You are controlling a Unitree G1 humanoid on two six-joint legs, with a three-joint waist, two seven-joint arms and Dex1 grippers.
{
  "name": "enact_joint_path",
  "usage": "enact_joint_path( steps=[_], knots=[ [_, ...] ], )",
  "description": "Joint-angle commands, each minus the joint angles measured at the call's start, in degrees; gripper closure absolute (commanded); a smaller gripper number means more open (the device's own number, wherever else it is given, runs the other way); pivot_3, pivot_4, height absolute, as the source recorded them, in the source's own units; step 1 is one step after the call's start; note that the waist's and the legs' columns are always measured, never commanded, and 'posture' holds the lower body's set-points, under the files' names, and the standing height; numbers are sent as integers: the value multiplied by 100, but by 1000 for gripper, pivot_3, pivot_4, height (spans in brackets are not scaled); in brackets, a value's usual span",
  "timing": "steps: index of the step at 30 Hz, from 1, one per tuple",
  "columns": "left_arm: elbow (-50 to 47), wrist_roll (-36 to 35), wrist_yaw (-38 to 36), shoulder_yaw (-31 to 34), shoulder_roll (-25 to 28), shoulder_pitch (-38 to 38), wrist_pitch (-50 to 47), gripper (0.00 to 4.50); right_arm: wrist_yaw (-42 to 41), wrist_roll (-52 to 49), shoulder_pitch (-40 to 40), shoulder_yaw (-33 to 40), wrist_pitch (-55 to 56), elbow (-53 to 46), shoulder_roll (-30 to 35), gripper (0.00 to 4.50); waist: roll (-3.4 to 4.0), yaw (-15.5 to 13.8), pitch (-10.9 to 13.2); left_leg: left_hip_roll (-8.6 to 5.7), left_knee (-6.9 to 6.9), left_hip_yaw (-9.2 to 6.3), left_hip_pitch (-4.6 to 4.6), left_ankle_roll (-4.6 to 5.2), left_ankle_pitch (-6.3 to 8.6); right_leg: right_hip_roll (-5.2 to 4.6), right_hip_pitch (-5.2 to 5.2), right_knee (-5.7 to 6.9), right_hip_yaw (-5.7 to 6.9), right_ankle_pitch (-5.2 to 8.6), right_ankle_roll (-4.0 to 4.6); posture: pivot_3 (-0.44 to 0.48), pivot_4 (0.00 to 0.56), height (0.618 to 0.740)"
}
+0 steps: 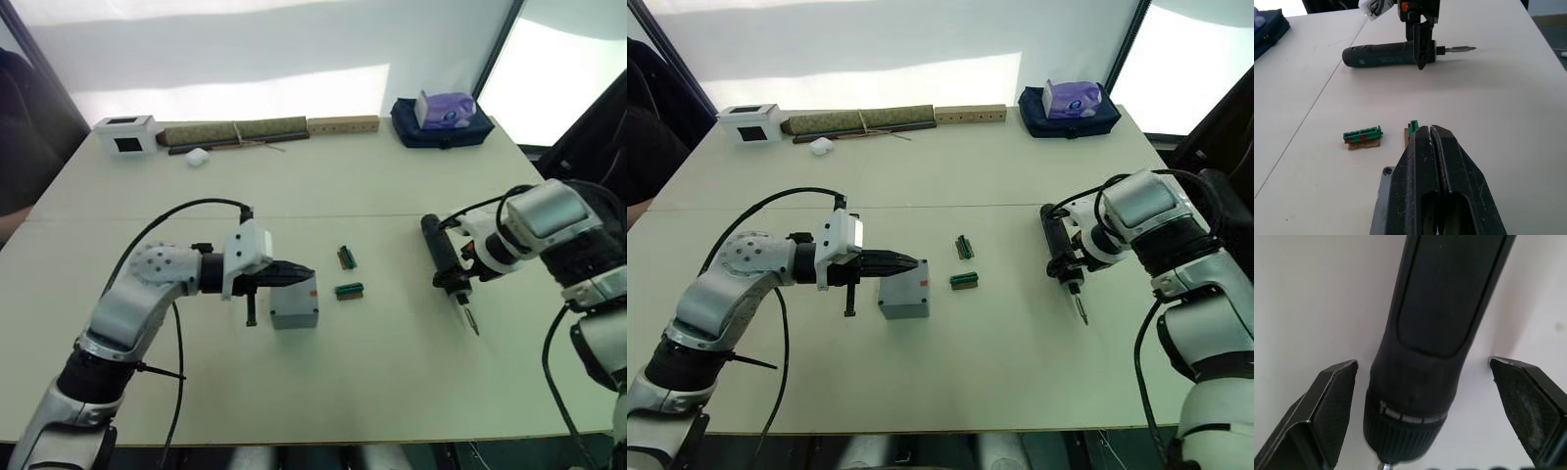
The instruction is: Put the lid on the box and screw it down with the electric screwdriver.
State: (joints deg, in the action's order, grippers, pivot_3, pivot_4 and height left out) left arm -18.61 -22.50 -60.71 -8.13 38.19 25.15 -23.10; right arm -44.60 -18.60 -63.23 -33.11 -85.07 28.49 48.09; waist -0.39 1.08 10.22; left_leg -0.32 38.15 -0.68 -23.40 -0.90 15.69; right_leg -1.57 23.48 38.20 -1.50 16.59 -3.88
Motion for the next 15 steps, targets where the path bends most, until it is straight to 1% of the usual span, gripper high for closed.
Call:
enact_joint_path(
  steps=[1, 5, 6, 11, 15],
  knots=[
    [-232, 24, 111, 137, 20, -12, 118, 4500, -112, 278, -154, -126, 271, 252, -103, 997, 0, -11, 0, 0, 0, -1, 0, 0, 0, 0, -1, 0, 0, 0, 0, 0, 150, 740],
    [-224, 69, 165, 120, 29, -16, 130, 4500, -261, 314, -258, -66, 203, 235, -273, 2352, 0, 8, 0, 0, 1, -1, 0, 0, 0, 0, -1, 0, 1, 0, 0, 0, 150, 740],
    [-227, 68, 164, 125, 38, -15, 122, 4500, -267, 328, -286, -34, 172, 217, -300, 2571, 0, 15, 0, 1, 0, -1, 0, 0, 0, 1, 0, 1, 1, 0, 0, 0, 150, 740],
    [-141, 98, 90, 151, 149, -1, 108, 4500, -213, 321, -521, 314, -31, -133, -218, 2678, 5, 13, 3, 3, -1, -1, -1, 0, 0, 3, 6, 3, 0, 0, 1, 0, 150, 740],
    [8, 79, -39, 223, 314, -21, 165, 4500, -303, 354, -446, 493, 432, -1310, 134, 2696, 19, -6, 11, 2, -3, 0, -12, 0, 0, 2, 20, 5, -2, 0, 1, 0, 150, 740]
  ],
)
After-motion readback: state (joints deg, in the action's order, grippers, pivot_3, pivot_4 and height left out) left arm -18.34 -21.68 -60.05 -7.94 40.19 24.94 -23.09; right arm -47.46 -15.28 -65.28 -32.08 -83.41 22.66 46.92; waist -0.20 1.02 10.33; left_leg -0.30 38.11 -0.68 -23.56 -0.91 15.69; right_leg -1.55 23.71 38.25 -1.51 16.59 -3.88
